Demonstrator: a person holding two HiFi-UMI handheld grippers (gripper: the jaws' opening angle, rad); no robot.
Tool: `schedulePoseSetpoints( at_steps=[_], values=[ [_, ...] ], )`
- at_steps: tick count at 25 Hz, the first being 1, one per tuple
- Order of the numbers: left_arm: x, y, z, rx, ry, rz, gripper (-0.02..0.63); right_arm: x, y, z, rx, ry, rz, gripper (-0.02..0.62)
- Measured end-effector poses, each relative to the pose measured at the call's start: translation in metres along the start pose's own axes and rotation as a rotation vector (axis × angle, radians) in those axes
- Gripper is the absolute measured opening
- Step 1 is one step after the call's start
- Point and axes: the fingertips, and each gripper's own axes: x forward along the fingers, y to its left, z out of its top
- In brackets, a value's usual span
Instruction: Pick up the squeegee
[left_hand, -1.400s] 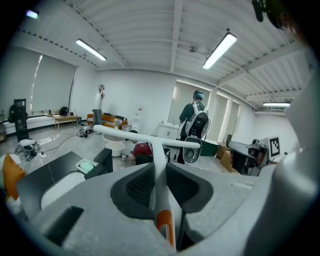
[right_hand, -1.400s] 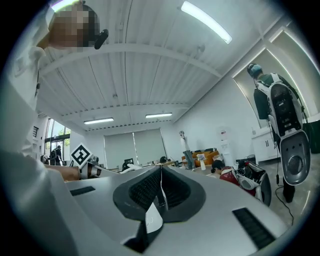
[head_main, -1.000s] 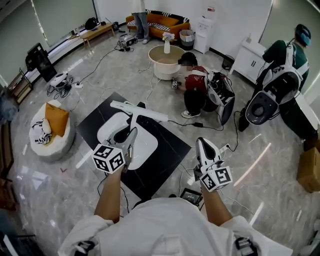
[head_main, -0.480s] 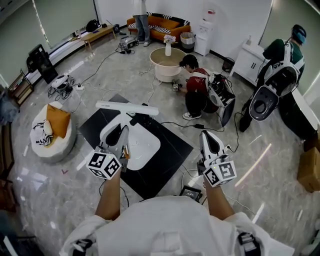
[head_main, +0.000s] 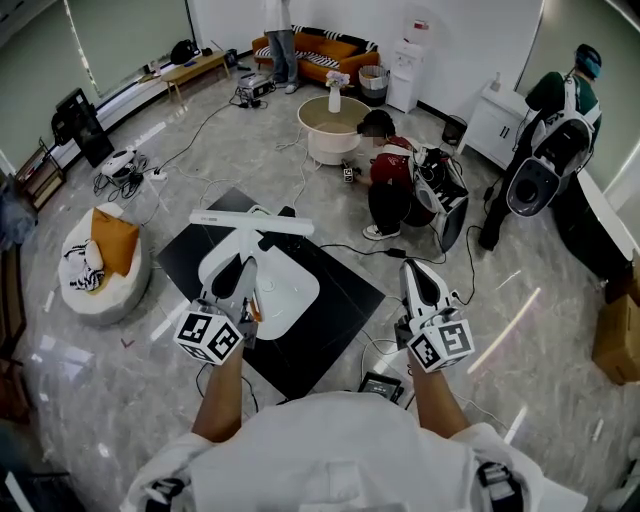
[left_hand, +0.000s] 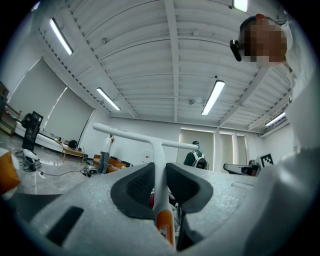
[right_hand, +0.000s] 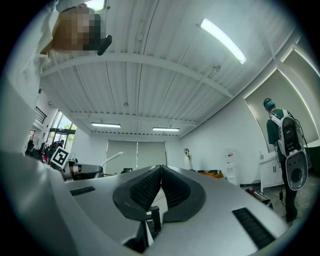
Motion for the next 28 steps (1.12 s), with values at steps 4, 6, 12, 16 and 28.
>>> schedulePoseSetpoints(
  at_steps=[4,6,12,16,28],
  values=[
    [-0.001,0.0,0.001,-0.005,-0.012,0.003,0.087,-0.001,-0.003,0.001,0.002,-0.002,-0.006,0.014],
    [-0.002,0.0,0.001,-0.007,-0.018,0.004,0.087,-0.001,-0.003,0.0,-0.003,0.002,-0.004,0.014],
    [0.0,-0.002,-0.002,-0.026,-0.004,-0.008,0.087,-0.004,-0.003,-0.005,0.013,0.017,-0.018,0.014],
    [0.0,-0.004,-0.004,-0.033,0.004,-0.018,0.087,-0.005,-0.002,-0.004,0.021,0.021,-0.023,0.014],
    [-0.007,-0.01,-0.009,-0.021,-0.009,-0.042,0.086,-0.005,0.008,-0.011,0.007,0.035,0.008,0.014]
  ],
)
